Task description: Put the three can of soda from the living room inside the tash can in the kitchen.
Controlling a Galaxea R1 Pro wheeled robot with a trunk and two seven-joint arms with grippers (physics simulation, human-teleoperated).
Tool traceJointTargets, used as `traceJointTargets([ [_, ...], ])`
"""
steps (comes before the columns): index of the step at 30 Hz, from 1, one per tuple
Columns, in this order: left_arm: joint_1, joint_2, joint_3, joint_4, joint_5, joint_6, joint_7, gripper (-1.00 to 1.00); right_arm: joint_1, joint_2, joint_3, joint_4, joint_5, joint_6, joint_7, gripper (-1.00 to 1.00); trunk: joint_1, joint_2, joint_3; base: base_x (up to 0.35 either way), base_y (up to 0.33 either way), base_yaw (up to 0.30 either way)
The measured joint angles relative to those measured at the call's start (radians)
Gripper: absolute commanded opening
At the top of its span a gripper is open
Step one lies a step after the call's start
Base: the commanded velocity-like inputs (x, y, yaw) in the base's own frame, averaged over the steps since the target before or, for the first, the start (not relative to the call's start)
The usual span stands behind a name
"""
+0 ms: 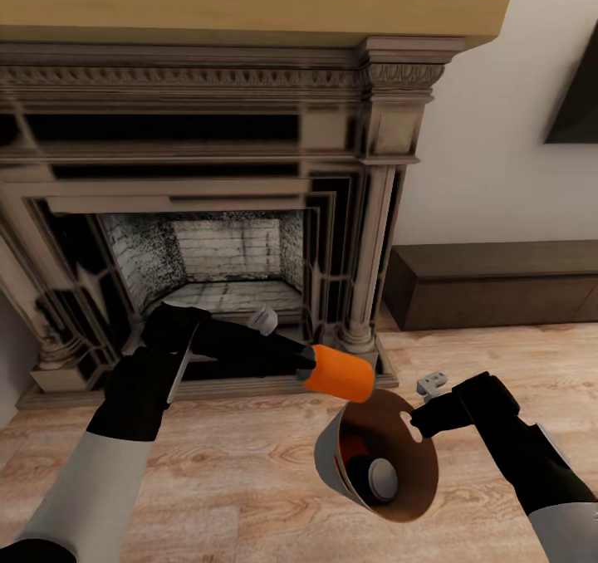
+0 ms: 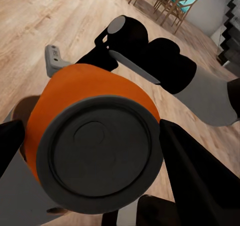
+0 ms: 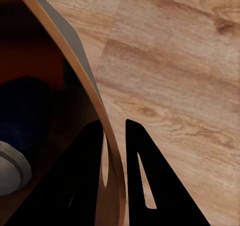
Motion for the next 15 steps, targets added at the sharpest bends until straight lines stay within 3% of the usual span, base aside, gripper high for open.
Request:
traceJointTargets([
  [4,0.001,0.000,-0.001,0.003,0.000,0.000,0.000,-1.00,-0.001,0.008,0.006,0.000,-0.002,0.001,-0.001,-1.00,0.000,0.000,0.000,0.000,0.000,0.000],
  [8,0.001,0.001,-0.004,0.006,0.000,0.000,0.052,-1.00,-0.003,0.024,0.008,-0.002,0.001,0.000,-0.001,-1.00,0.000,0.000,0.000,0.000,0.000,0.000],
  [14,0.001,-0.001,-0.077,0.017,-0.040,0.000,0.137,-1.00,-0.009,0.047,0.010,-0.003,0.010,0.005,0.000,-1.00,0.000,0.000,0.000,0.000,0.000,0.000],
  [15,0.002,-0.001,-0.085,0.018,-0.045,0.000,0.144,-1.00,-0.009,0.054,0.010,-0.005,0.026,0.005,0.001,-1.00,0.000,0.000,0.000,0.000,0.000,0.000],
])
